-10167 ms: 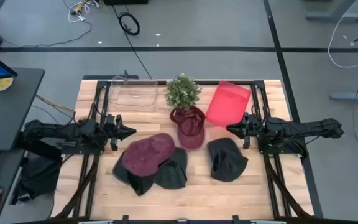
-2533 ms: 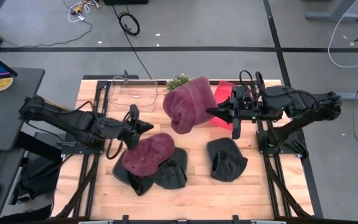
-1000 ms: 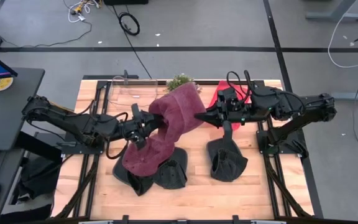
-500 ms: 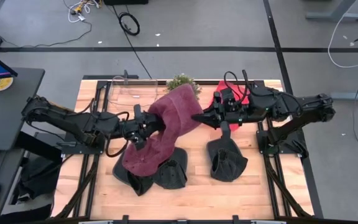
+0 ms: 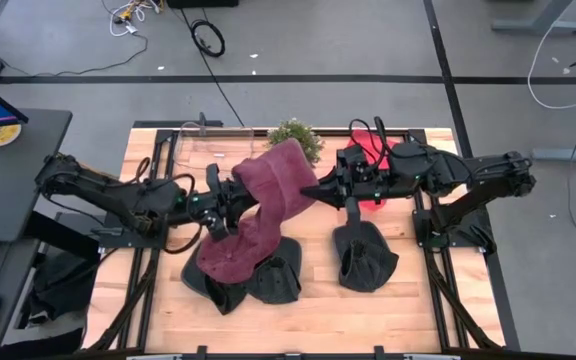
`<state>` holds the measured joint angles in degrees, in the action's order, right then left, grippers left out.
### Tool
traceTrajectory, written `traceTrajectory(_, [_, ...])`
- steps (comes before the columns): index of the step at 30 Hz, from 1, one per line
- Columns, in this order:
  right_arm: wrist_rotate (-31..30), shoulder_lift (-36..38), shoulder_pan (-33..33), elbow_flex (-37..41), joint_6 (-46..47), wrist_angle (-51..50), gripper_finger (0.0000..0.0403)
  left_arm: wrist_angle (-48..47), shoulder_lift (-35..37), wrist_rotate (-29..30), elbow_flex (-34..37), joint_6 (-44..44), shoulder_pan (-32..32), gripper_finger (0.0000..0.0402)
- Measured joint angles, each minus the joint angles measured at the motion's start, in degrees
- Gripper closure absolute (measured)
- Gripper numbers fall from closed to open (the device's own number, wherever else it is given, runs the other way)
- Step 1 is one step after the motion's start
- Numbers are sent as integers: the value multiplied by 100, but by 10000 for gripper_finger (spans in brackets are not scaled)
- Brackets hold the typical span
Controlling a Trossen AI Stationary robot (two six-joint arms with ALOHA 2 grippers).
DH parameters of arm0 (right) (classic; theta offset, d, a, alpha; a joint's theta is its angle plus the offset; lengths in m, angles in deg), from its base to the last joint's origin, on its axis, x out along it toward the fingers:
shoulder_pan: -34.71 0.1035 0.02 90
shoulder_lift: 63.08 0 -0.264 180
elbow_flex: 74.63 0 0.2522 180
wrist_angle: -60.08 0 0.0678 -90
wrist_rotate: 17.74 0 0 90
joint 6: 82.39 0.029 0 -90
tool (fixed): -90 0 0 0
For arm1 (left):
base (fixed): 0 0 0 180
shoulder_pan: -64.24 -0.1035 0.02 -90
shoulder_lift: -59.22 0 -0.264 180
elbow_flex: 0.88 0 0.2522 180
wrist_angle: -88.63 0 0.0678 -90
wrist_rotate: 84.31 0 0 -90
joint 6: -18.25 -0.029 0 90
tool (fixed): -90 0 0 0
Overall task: Pick & Place hat
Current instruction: Put the right red cap into the transparent bin
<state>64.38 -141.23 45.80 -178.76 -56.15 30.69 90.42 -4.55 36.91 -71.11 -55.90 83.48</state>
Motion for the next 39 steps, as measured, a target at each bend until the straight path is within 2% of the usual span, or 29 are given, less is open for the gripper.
traceTrajectory(2, [4, 13, -64, 0, -15, -3, 396, 2, 0, 137, 0, -6, 148, 369])
traceTrajectory(4, [12, 13, -113, 0, -14, -34, 396, 12, 0, 298, 0, -56, 289, 388])
traceTrajectory(13, [146, 13, -196, 0, -66, -40, 396, 88, 0, 1534, 0, -710, 887, 395])
traceTrajectory(18, [147, 13, -196, 0, -125, -236, 396, 668, 5, 2218, 0, -1454, 1359, 396])
traceTrajectory(23, [195, 13, -192, 0, -190, -403, 396, 1581, 16, 2236, 0, -2367, 1880, 396])
traceTrajectory(30, [436, 6, -192, 0, -106, -285, 396, 2519, 20, 2039, 0, -3458, 2256, 397])
traceTrajectory(35, [672, -60, -192, 0, -11, -195, 396, 2741, 81, 1806, 0, -3604, 2301, 397])
traceTrajectory(39, [653, -83, -194, 0, -62, -168, 386, 2744, 169, 2298, 0, -3602, 2218, 397])
